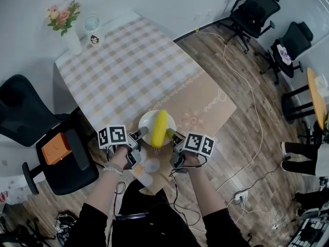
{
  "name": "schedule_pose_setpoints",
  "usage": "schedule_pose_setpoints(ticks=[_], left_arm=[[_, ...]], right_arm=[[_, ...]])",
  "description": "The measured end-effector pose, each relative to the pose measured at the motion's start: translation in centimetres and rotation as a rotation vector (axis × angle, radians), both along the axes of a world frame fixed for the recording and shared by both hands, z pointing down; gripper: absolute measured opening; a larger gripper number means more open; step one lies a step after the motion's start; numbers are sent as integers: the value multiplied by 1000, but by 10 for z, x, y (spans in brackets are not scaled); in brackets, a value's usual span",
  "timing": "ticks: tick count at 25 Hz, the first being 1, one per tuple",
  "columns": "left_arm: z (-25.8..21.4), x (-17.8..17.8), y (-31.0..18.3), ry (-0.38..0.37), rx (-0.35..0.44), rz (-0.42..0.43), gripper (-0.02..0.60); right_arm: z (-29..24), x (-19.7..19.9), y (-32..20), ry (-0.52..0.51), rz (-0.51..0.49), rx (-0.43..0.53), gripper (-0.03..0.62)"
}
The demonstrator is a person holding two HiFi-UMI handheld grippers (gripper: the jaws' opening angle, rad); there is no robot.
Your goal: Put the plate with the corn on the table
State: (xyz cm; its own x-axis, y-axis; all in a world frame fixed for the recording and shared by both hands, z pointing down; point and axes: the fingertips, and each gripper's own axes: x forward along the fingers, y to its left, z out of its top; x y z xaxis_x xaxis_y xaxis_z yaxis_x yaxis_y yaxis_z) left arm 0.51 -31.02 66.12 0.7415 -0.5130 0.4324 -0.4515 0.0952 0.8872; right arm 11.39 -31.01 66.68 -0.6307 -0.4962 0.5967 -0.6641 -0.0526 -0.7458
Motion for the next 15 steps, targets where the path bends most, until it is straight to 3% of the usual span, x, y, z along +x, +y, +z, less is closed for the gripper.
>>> schedule_pose_setpoints(ticks=[15], left_arm=[[7, -24, -21, 0, -71, -40, 28]], right_arm=[[5, -23, -18, 34, -83, -60, 106]])
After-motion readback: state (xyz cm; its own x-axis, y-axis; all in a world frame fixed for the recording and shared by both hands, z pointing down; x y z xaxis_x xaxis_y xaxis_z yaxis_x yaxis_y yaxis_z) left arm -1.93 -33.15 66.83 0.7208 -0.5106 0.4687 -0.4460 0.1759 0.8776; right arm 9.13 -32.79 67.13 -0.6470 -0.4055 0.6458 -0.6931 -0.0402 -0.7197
